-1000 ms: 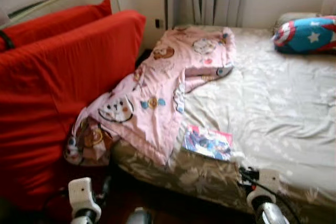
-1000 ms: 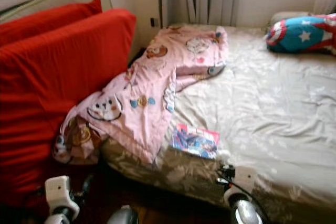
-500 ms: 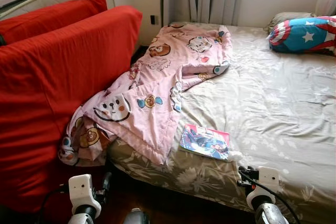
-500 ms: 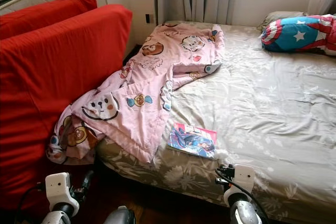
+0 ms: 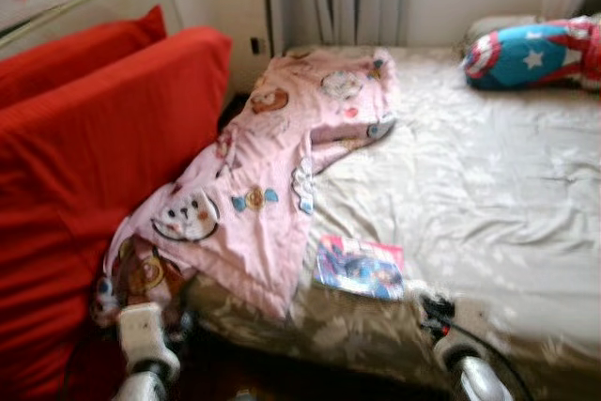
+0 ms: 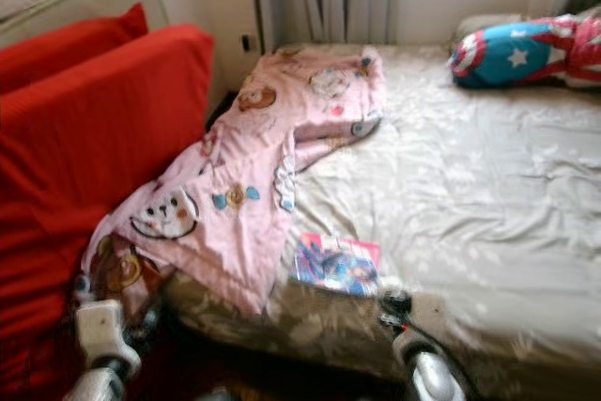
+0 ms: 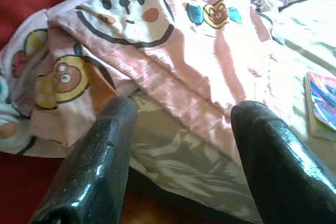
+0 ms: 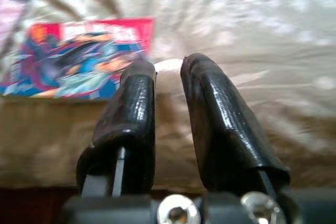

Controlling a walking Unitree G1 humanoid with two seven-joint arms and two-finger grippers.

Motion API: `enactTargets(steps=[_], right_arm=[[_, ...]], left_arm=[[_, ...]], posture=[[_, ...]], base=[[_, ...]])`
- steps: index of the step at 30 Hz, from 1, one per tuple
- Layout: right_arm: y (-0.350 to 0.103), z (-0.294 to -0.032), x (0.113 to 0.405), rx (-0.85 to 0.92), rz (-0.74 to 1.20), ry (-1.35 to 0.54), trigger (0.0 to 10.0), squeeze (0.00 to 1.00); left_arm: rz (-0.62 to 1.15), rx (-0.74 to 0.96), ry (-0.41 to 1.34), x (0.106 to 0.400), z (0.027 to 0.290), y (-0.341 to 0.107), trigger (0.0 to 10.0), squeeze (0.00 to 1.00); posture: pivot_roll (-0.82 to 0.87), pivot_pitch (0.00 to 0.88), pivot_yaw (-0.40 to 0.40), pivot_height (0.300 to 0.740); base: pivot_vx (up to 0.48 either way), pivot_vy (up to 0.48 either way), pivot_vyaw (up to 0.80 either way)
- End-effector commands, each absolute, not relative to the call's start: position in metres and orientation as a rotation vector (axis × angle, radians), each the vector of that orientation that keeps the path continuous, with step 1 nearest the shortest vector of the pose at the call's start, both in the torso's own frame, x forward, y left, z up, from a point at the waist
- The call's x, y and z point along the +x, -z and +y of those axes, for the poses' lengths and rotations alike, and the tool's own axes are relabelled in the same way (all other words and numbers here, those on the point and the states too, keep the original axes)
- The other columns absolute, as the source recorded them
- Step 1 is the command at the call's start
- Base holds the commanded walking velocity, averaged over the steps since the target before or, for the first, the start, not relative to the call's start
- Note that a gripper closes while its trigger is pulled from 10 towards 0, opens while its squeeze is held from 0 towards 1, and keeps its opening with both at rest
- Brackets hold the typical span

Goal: Clean up the room

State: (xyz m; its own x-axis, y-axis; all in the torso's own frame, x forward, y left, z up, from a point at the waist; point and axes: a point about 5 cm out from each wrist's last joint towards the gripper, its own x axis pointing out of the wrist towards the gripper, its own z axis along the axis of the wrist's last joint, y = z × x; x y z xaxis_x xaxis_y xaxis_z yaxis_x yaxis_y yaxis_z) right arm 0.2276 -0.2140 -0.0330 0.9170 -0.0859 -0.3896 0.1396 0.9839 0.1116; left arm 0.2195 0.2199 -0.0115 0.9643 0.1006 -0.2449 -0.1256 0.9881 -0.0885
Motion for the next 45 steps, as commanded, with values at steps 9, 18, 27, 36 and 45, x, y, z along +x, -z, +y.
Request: enactTargets(steps=[9, 18, 27, 36, 45], right_arm=[[0.032, -0.197, 0.237, 0.174, 0.405, 0.074, 10.0, 0.00], [0.030, -0.187, 0.249, 0.203, 0.441, 0.037, 10.0, 1.00], [0.026, -0.188, 0.265, 0.248, 0.517, 0.106, 10.0, 1.00], [0.021, -0.186, 0.277, 0.276, 0.568, 0.178, 10.0, 1.00], [0.027, -0.190, 0.272, 0.237, 0.651, 0.204, 10.0, 0.00]], left_arm=[[0.252, -0.080, -0.135, 0.215, 0.232, 0.011, 10.0, 0.00], [0.238, -0.075, -0.122, 0.212, 0.232, 0.007, 10.0, 0.00], [0.232, -0.065, -0.093, 0.211, 0.229, 0.003, 10.0, 0.00], [0.225, -0.056, -0.089, 0.206, 0.231, -0.004, 10.0, 0.00], [0.211, -0.056, -0.080, 0.196, 0.227, -0.014, 10.0, 0.00]], posture=[[-0.03, 0.055, 0.053, 0.655], [0.00, 0.089, 0.066, 0.655], [0.03, 0.136, 0.075, 0.655], [0.07, 0.171, 0.086, 0.655], [0.12, 0.242, 0.089, 0.655]], base=[[0.311, 0.000, 0.00], [0.030, 0.000, 0.00], [0.000, 0.000, 0.00], [0.000, 0.000, 0.00], [0.000, 0.000, 0.00]])
